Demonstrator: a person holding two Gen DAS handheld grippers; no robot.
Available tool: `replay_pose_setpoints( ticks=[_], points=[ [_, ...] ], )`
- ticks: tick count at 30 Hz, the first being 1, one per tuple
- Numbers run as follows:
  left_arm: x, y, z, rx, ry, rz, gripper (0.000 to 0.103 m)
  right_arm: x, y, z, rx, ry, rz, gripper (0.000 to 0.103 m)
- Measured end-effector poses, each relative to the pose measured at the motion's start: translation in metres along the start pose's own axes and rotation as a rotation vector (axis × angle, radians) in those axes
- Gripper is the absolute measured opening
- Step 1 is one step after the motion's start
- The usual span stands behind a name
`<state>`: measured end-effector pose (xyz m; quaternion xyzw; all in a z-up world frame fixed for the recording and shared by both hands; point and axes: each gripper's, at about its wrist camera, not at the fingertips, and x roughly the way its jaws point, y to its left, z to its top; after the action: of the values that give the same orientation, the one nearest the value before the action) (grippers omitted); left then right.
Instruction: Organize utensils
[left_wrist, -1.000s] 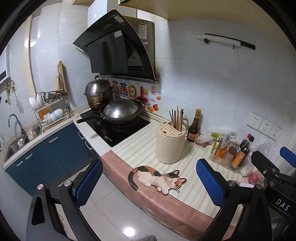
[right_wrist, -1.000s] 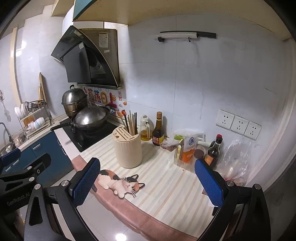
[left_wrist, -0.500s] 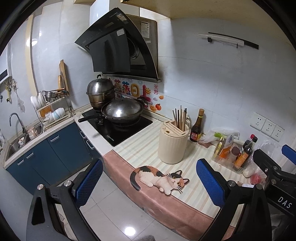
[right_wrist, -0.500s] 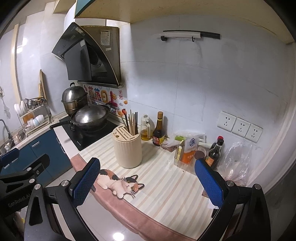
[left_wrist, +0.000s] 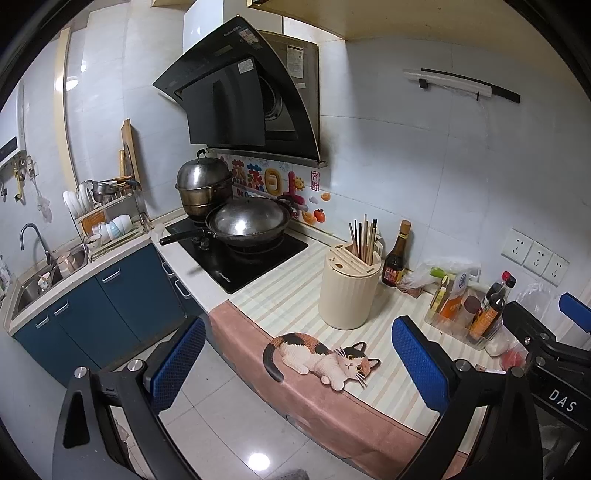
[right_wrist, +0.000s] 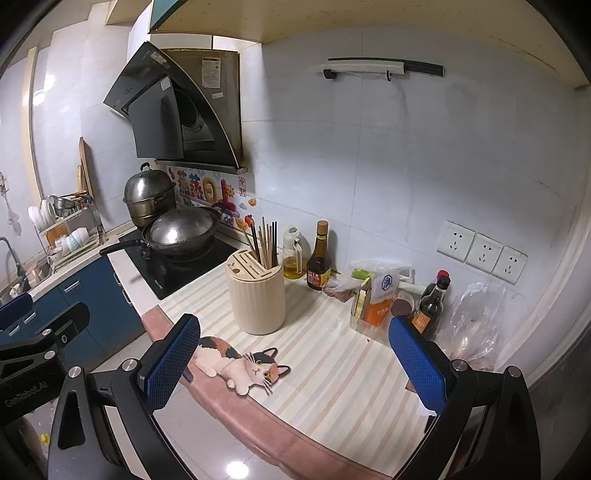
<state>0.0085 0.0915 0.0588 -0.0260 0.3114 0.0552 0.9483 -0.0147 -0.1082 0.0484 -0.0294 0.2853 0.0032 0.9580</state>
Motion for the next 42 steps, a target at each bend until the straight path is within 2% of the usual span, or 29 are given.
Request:
replay_pose_setpoints(
  ticks=[42],
  points=[
    [0.006, -0.004, 0.002, 0.025, 0.014, -0.022, 0.103, 0.011, -0.021, 0.003, 0.008, -0.008, -0.016, 0.103]
  ],
)
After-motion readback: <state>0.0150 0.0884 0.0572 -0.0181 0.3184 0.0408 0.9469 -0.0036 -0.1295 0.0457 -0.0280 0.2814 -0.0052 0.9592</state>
